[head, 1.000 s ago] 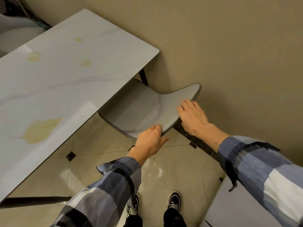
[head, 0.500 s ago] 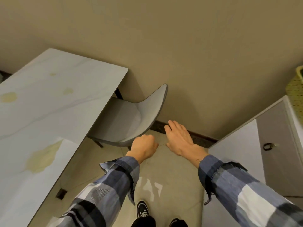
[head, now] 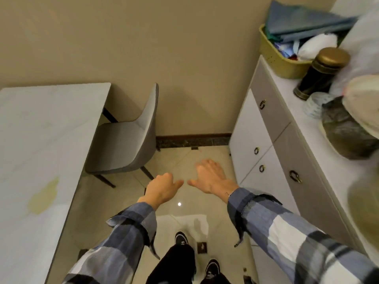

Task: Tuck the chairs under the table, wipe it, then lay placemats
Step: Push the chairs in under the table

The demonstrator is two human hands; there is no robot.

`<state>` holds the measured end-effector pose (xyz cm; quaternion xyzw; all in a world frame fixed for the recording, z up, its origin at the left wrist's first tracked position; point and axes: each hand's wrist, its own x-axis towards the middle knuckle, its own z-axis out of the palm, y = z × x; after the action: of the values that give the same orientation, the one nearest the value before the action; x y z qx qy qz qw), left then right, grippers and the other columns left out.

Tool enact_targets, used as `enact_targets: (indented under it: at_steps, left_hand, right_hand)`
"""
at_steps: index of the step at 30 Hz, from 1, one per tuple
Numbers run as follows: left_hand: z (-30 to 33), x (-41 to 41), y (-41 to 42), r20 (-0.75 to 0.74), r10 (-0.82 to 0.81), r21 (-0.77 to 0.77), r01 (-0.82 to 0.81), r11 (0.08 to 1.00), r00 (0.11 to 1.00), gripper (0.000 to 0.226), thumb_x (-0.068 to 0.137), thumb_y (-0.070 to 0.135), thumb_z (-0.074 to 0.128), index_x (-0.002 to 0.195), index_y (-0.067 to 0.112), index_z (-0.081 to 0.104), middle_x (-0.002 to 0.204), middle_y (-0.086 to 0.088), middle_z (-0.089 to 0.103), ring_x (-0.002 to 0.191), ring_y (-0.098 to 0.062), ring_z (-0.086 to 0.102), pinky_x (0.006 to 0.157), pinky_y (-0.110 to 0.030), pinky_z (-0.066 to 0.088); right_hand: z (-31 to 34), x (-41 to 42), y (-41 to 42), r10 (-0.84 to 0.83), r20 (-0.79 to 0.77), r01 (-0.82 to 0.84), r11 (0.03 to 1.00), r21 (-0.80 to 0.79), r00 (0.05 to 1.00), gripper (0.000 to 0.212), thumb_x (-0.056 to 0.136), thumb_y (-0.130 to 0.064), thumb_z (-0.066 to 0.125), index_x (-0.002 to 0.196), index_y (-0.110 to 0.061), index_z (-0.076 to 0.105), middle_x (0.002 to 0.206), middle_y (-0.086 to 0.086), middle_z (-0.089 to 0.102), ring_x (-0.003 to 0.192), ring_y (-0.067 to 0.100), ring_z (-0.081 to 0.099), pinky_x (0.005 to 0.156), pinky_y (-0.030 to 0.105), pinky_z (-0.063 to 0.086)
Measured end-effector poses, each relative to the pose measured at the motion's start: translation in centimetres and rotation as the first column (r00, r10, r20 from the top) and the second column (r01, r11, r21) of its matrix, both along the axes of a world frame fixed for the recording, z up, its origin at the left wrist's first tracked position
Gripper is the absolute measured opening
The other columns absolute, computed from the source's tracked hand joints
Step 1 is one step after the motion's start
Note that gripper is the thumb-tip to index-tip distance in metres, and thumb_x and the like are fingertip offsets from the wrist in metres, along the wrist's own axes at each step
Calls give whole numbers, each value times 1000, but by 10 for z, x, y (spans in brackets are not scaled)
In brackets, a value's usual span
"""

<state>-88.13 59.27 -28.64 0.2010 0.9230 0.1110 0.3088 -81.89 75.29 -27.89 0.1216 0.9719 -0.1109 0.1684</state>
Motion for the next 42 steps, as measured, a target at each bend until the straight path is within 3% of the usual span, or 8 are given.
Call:
enact_targets:
  at_steps: [6, 7, 14, 21, 26, 31, 36, 42]
  left_hand:
    - [2, 52, -2, 2, -157, -36, 157, 987, 988, 49, 99, 51, 47, 126, 11, 59, 123, -9, 63, 106, -25, 62, 94, -41, 52]
    - [11, 81, -4, -28, -305, -43, 303, 952, 952, 50, 99, 52, 47, 126, 11, 59, 123, -8, 64, 106, -24, 62, 93, -39, 52]
    - [6, 153, -41, -95, -541, -61, 538, 841, 835, 52, 100, 51, 45, 131, 12, 56, 129, -9, 61, 113, -26, 60, 95, -38, 49]
    - [11, 281, -96, -47, -809, -58, 807, 588, 586, 44, 100, 49, 45, 116, 10, 59, 117, -9, 64, 105, -28, 61, 87, -37, 50]
    - [24, 377, -111, -130, -912, -19, 919, 395, 389, 42, 99, 49, 45, 108, 12, 60, 112, -7, 65, 102, -28, 60, 77, -35, 47]
    - [28, 471, -136, -160, -964, -13, 976, 218, 214, 42, 98, 47, 47, 114, 11, 60, 120, -10, 65, 108, -31, 60, 81, -37, 49]
    - [32, 590, -180, -136, -990, -27, 999, 35, 31, 37, 97, 47, 49, 100, 11, 60, 113, -12, 64, 104, -36, 60, 75, -35, 44]
    - [26, 778, -264, -147, -951, -50, 962, -268, -273, 42, 98, 50, 46, 110, 12, 60, 116, -10, 64, 105, -32, 61, 77, -36, 45]
  right_hand:
    - [-2, 85, -21, -137, 28, 138, 990, -38, 990, 59, 87, -53, 59, 128, -12, 50, 129, 12, 51, 113, 31, 50, 91, 42, 44]
    - [2, 130, -36, -252, 12, 252, 967, -29, 968, 58, 86, -53, 59, 127, -12, 51, 128, 12, 51, 112, 31, 50, 90, 41, 44]
    - [0, 231, -104, -517, 4, 516, 854, -64, 856, 50, 89, -49, 56, 120, -10, 54, 123, 12, 55, 109, 32, 53, 86, 39, 44]
    - [8, 386, -212, -790, 5, 786, 610, -96, 614, 37, 93, -41, 52, 108, -8, 59, 110, 14, 62, 96, 32, 59, 70, 34, 44]
    - [16, 484, -261, -891, -11, 890, 454, -49, 454, 34, 93, -38, 53, 111, -9, 60, 113, 13, 62, 102, 33, 59, 75, 37, 46]
    - [17, 575, -319, -945, -54, 945, 326, -39, 323, 33, 91, -38, 53, 109, -12, 62, 112, 12, 64, 98, 32, 61, 77, 39, 52]
    - [20, 689, -400, -980, -104, 985, 169, 16, 170, 34, 93, -34, 53, 117, -10, 57, 117, 13, 62, 104, 33, 60, 81, 39, 47]
    - [28, 867, -532, -992, -11, 990, -129, 48, -129, 33, 97, -29, 50, 120, -6, 57, 123, 16, 59, 110, 34, 57, 89, 42, 48]
